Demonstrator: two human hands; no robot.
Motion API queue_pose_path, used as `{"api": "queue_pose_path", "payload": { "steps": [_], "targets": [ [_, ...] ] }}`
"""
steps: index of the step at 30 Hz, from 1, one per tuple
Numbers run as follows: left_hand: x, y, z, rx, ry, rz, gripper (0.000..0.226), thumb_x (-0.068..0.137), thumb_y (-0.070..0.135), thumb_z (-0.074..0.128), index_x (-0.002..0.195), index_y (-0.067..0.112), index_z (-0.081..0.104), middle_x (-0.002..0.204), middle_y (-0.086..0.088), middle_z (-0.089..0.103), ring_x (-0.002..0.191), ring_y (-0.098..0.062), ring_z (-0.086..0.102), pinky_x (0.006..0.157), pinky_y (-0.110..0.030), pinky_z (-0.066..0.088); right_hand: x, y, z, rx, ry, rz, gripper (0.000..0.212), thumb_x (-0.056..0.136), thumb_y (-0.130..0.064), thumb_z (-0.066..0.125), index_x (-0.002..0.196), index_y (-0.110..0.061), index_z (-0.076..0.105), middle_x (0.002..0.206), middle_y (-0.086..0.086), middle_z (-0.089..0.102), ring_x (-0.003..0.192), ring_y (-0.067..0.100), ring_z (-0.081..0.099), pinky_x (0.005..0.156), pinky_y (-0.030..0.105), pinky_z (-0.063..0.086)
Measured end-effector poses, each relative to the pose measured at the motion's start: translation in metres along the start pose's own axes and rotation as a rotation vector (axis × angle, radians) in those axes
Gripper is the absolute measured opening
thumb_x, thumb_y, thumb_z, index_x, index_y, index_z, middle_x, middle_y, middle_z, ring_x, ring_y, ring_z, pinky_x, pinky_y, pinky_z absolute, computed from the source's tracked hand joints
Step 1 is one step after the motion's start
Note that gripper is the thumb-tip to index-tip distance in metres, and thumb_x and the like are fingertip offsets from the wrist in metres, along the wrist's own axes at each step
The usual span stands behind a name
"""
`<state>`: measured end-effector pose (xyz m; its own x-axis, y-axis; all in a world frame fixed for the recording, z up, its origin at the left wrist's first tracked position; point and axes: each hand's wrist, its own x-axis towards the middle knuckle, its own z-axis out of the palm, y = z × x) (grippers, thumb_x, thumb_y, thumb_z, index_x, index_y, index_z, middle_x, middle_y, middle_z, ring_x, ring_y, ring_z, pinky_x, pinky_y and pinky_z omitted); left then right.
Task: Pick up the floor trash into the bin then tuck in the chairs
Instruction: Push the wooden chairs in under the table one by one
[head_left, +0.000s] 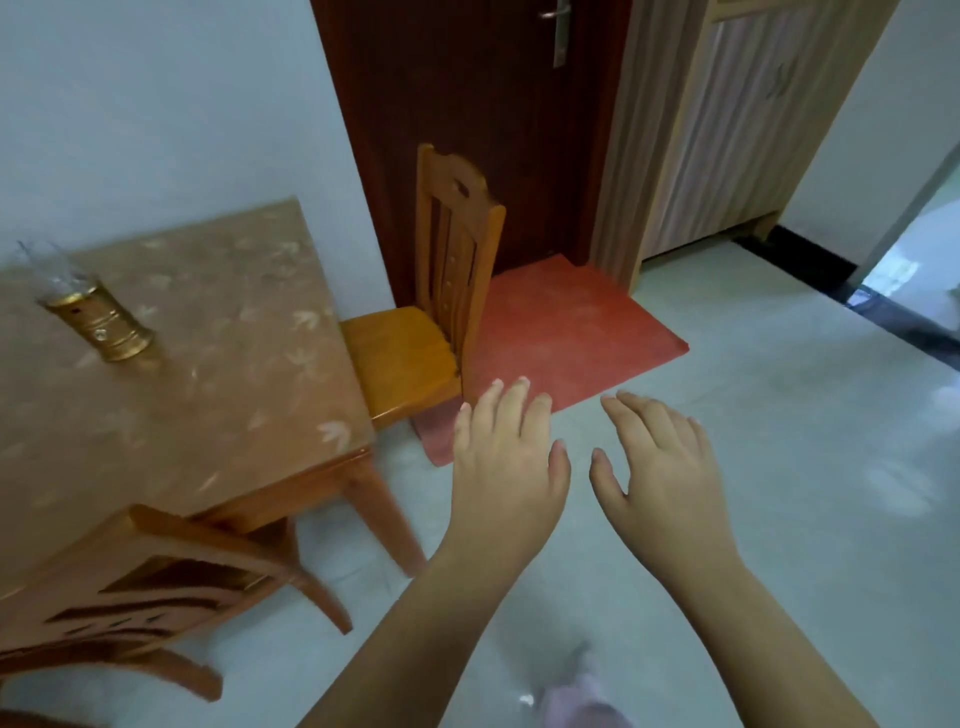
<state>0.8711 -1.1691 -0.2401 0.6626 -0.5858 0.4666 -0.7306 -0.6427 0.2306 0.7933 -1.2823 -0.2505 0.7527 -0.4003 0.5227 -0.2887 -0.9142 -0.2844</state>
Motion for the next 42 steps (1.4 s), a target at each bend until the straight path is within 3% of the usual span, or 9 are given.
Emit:
{"api": "queue_pose_path", "payload": {
  "steps": [10,15,21,27,30,33,36,42],
  "targets": [
    [0.167,0.006,0.069,0.083,0.064,-0.119,0.045,0.082,0.030,0.037,0.108,0.008,0.067,0.115,-0.010,0.066,0.111,-0.031,0.060,0.091,-0.053,0.043,0.172,0.093,0.054,0.063,-0.103,-0.095,0.049,0.080,-0.029,0.042,0.118,-0.004,0.059,0.117,0.013,0.063,0.111,0.034,0.057,0.091,0.057,0.045],
    [0.237,-0.023,0.118,0.064,0.075,-0.162,0.042,0.083,0.028,0.040,0.108,0.006,0.066,0.114,-0.014,0.065,0.110,-0.034,0.059,0.090,-0.054,0.044,0.244,0.126,0.101,0.062,-0.120,-0.132,0.047,0.071,-0.014,0.068,0.116,-0.003,0.060,0.116,0.014,0.064,0.110,0.035,0.058,0.091,0.057,0.042],
    [0.353,-0.076,0.176,0.068,0.103,-0.194,0.042,0.085,0.028,0.040,0.108,0.006,0.066,0.115,-0.014,0.065,0.110,-0.035,0.059,0.090,-0.054,0.043,0.368,0.145,0.164,0.030,-0.137,-0.170,0.052,0.069,-0.009,0.076,0.117,-0.002,0.060,0.117,0.015,0.063,0.111,0.035,0.057,0.091,0.060,0.044],
    [0.465,-0.126,0.207,0.038,0.131,-0.308,0.045,0.086,0.030,0.037,0.115,0.006,0.063,0.121,-0.014,0.062,0.116,-0.034,0.055,0.096,-0.054,0.039,0.489,0.147,0.226,0.032,-0.160,-0.258,0.050,0.074,-0.015,0.073,0.121,-0.005,0.058,0.121,0.013,0.061,0.115,0.032,0.055,0.097,0.056,0.036],
    [0.493,-0.145,0.224,0.060,0.109,-0.348,0.042,0.088,0.030,0.040,0.117,0.007,0.061,0.123,-0.013,0.060,0.120,-0.033,0.052,0.099,-0.052,0.037,0.526,0.148,0.258,0.071,-0.189,-0.275,0.045,0.079,-0.021,0.062,0.122,-0.006,0.058,0.123,0.012,0.061,0.117,0.031,0.054,0.098,0.052,0.034],
    [0.514,-0.162,0.242,0.114,0.092,-0.397,0.035,0.086,0.022,0.061,0.117,0.008,0.060,0.124,-0.012,0.059,0.120,-0.033,0.051,0.100,-0.050,0.037,0.556,0.150,0.286,0.117,-0.239,-0.303,0.047,0.080,-0.027,0.051,0.122,-0.008,0.058,0.123,0.009,0.061,0.117,0.029,0.054,0.099,0.050,0.033],
    [0.535,-0.178,0.256,0.177,0.084,-0.473,0.042,0.078,0.019,0.072,0.116,0.007,0.061,0.123,-0.012,0.061,0.118,-0.034,0.053,0.098,-0.051,0.038,0.590,0.151,0.315,0.162,-0.286,-0.369,0.049,0.080,-0.031,0.044,0.121,-0.009,0.059,0.122,0.008,0.061,0.117,0.029,0.054,0.099,0.050,0.034],
    [0.580,-0.186,0.295,0.299,0.146,-0.729,0.040,0.083,0.030,0.049,0.114,0.010,0.063,0.120,-0.010,0.062,0.116,-0.031,0.054,0.097,-0.049,0.041,0.668,0.161,0.378,0.288,-0.345,-0.614,0.046,0.077,-0.024,0.056,0.119,-0.007,0.060,0.120,0.010,0.062,0.114,0.029,0.056,0.096,0.051,0.037]
  ]
}}
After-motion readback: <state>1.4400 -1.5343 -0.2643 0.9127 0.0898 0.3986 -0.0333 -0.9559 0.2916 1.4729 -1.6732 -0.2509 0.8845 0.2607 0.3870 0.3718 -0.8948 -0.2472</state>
